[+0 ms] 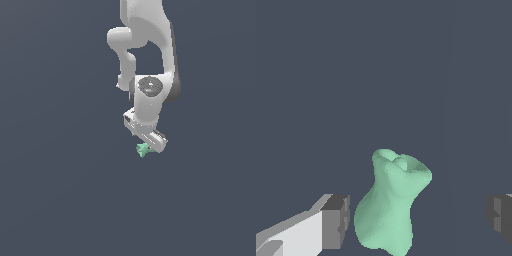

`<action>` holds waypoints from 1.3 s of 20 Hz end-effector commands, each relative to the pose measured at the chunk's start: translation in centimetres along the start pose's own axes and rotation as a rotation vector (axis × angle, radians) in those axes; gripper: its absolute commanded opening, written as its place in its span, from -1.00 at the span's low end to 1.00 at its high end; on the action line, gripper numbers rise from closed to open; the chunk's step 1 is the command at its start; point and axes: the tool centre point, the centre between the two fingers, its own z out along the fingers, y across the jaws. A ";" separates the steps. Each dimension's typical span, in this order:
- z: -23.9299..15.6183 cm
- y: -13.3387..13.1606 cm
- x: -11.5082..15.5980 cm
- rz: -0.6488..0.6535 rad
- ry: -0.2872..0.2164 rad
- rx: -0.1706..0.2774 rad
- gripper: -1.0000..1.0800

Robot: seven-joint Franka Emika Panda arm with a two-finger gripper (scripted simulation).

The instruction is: Pick up the object and move it to a goal position.

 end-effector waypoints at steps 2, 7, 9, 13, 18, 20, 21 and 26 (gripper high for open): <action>0.3 -0.3 -0.7 0.083 0.002 -0.001 0.92; 0.8 -0.7 -1.5 0.181 0.004 -0.001 0.92; 0.9 -0.8 -1.7 0.212 0.005 -0.001 0.92; 1.1 -1.0 -2.1 0.259 0.006 -0.001 0.92; 1.2 -1.1 -2.3 0.292 0.007 -0.001 0.92; 1.2 -1.1 -2.4 0.296 0.007 -0.001 0.92; 1.2 -1.1 -2.4 0.297 0.007 -0.001 0.92; 1.8 -1.1 -2.4 0.293 0.007 -0.001 0.92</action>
